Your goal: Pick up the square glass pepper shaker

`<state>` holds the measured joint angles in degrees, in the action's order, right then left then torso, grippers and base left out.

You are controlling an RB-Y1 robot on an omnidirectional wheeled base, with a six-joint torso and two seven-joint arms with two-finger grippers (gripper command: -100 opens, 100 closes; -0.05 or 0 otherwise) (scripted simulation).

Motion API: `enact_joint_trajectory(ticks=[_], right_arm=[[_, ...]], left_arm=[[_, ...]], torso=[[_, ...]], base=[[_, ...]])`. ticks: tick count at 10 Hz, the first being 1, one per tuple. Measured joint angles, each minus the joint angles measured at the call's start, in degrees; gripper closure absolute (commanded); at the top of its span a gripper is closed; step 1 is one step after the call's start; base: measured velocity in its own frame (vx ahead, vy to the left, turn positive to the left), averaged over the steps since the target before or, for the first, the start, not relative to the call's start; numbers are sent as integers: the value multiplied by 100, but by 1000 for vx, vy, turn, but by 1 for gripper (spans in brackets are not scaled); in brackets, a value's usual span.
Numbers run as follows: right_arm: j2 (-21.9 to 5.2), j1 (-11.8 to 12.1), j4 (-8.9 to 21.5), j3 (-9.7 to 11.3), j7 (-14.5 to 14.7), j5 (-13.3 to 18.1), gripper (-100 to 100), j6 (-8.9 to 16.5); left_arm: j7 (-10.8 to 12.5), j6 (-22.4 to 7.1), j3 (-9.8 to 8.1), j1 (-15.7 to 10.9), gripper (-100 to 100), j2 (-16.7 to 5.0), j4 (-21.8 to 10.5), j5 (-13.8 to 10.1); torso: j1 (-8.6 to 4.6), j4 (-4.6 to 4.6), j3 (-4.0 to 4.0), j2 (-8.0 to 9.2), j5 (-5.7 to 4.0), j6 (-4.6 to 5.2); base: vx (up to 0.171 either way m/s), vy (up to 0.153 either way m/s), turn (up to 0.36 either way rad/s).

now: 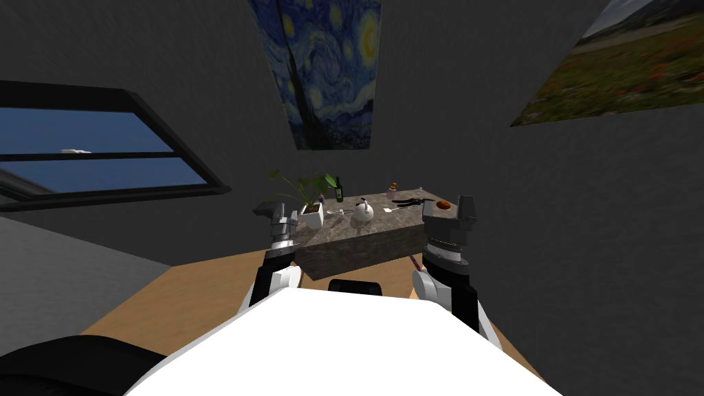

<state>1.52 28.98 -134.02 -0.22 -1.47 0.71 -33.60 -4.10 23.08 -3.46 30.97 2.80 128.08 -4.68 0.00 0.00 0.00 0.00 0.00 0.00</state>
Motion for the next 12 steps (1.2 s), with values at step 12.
enact_joint_trajectory(ticks=[12], right_arm=[[2, 0, 0, 2, 0, 0, 0, 0]], left_arm=[[-393, -658, -324, -81, -100, -1691, -945, 691]], torso=[[-66, -1, -3, -6, -15, 1]], base=[[11, -125, -71]])
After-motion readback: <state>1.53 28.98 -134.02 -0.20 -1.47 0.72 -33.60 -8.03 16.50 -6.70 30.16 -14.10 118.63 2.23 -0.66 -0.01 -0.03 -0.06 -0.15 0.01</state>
